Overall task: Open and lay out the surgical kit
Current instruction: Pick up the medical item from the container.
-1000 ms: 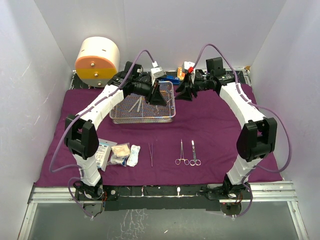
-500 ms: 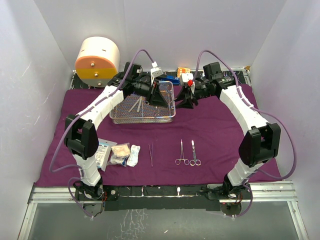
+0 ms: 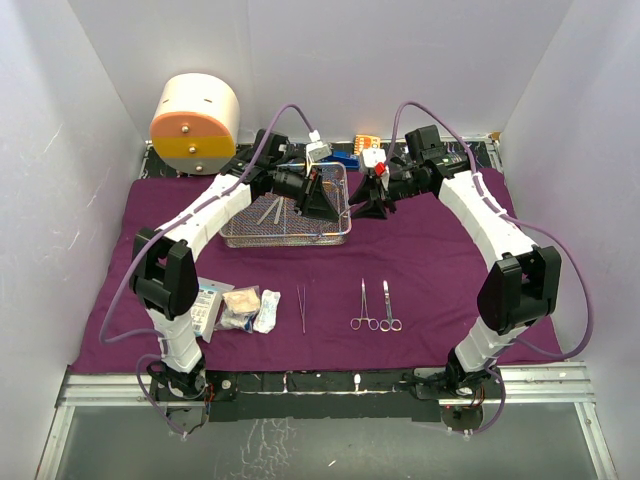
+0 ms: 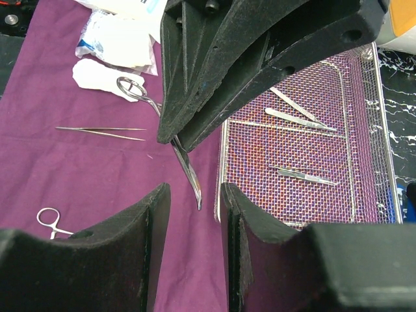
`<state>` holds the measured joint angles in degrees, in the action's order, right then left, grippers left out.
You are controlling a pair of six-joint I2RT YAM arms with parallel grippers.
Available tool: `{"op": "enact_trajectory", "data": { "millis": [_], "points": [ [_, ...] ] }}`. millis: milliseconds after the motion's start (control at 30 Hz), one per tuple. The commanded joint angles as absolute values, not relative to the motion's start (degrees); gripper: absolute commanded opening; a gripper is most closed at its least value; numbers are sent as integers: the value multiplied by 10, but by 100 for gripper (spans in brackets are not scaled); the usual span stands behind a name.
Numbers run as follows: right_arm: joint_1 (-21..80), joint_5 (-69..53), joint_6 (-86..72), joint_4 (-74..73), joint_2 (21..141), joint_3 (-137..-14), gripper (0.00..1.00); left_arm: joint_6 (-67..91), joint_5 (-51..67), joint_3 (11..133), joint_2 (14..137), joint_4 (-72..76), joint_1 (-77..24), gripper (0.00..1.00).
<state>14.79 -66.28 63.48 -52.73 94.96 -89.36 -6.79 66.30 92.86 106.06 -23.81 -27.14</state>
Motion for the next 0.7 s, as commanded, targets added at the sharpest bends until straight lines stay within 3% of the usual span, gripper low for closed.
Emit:
{"op": "enact_trajectory", "data": {
  "millis": [0, 667],
  "points": [
    [154, -672, 661, -543, 936, -917, 34, -72, 693, 932, 1040, -241, -276, 0],
    [160, -651, 689, -568, 942, -931, 28, -79, 696, 923, 1047, -246, -286, 0]
  ]
}}
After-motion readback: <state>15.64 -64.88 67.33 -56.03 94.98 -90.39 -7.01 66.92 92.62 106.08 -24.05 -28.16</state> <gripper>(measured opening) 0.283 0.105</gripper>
